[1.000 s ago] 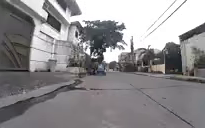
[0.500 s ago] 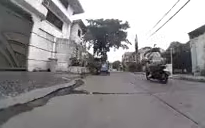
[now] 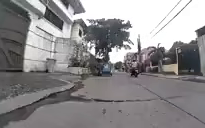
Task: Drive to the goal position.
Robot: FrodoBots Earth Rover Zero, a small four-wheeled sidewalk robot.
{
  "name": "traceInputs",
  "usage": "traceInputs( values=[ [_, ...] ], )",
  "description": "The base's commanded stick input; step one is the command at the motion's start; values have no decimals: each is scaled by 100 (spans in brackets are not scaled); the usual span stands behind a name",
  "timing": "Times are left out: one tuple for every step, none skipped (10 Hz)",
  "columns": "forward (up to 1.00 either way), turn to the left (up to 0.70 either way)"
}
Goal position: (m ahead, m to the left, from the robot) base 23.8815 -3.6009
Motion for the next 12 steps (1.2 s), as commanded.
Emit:
traceInputs(
  values=[
    [100,-33],
    [100,-20],
    [100,0],
    [100,0],
    [100,0],
    [100,0],
    [100,0],
    [100,0],
    [100,0],
    [100,0],
    [100,0],
    [100,0]
  ],
)
